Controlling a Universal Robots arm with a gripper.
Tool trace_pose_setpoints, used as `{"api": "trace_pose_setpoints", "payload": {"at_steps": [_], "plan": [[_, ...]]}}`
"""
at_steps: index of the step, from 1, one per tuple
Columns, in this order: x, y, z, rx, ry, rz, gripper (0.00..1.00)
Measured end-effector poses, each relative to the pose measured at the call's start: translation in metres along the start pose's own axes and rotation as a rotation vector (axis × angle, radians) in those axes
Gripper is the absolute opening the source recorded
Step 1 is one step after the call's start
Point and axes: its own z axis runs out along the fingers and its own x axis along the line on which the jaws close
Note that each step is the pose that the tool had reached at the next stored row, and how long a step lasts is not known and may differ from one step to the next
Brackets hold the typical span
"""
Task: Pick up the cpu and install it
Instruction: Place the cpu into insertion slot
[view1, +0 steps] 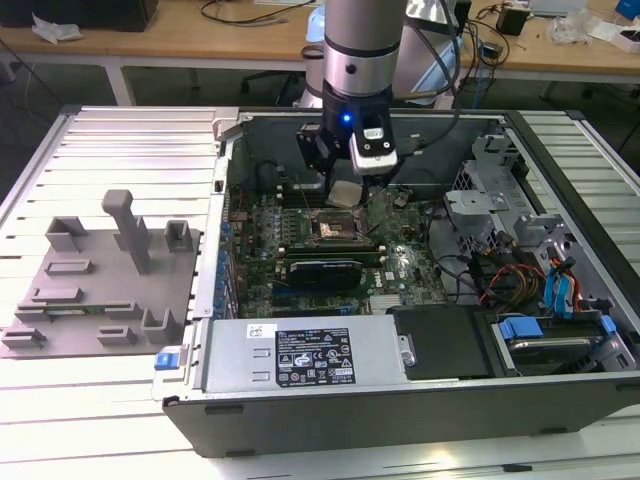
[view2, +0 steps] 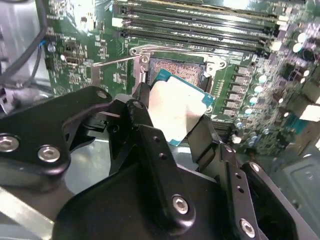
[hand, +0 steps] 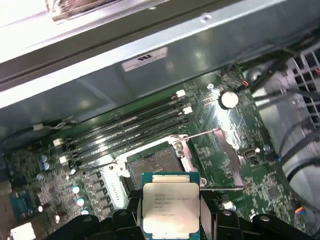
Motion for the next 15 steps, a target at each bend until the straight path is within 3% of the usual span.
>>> {"api": "trace_pose_setpoints", "payload": {"at_steps": [5, 11, 13, 15], "plan": [[0.0, 0.0, 0.0001, 0.003, -0.0088, 0.139, 0.55], [0.0, 0.0, 0.0001, 0.0051, -0.0153, 0.24, 0.55], [0.0, 0.0, 0.0001, 0.0067, -0.02, 0.316, 0.55], [0.0, 0.0, 0.0001, 0.0076, -0.0226, 0.357, 0.55]]}}
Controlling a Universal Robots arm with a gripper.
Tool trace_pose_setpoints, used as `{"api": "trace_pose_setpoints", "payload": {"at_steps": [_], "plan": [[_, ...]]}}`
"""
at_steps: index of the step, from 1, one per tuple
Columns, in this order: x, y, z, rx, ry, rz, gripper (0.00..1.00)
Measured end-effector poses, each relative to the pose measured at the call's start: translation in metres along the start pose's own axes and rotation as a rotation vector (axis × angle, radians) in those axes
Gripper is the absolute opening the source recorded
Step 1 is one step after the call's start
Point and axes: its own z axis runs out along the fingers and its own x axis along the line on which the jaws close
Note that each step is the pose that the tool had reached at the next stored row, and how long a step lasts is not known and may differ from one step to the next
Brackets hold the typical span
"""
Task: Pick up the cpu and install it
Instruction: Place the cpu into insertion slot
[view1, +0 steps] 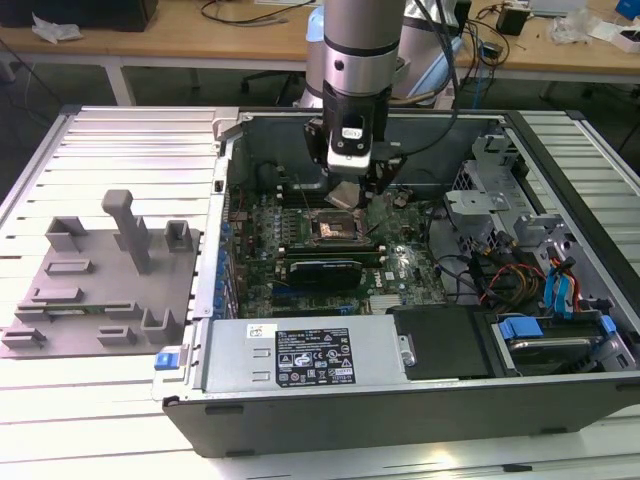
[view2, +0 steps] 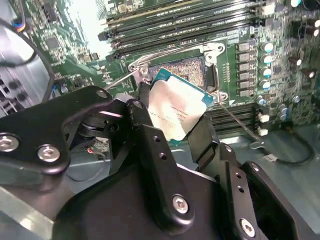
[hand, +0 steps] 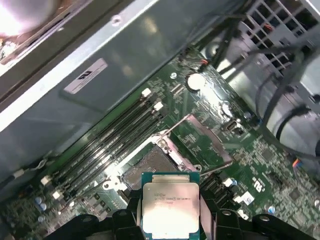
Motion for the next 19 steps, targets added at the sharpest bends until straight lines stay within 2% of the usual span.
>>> {"api": "trace_pose_setpoints", "payload": {"at_steps": [5, 8, 11, 13, 19], "plan": [[0.0, 0.0, 0.0, 0.002, -0.0062, 0.097, 0.55], [0.0, 0.0, 0.0003, 0.0045, -0.014, 0.221, 0.55], [0.0, 0.0, 0.0005, 0.006, -0.0179, 0.284, 0.55], [0.0, 0.0, 0.0009, 0.0073, -0.022, 0.347, 0.55], [0.0001, -0.0001, 0.0018, 0.01, -0.0298, 0.471, 0.55]]}}
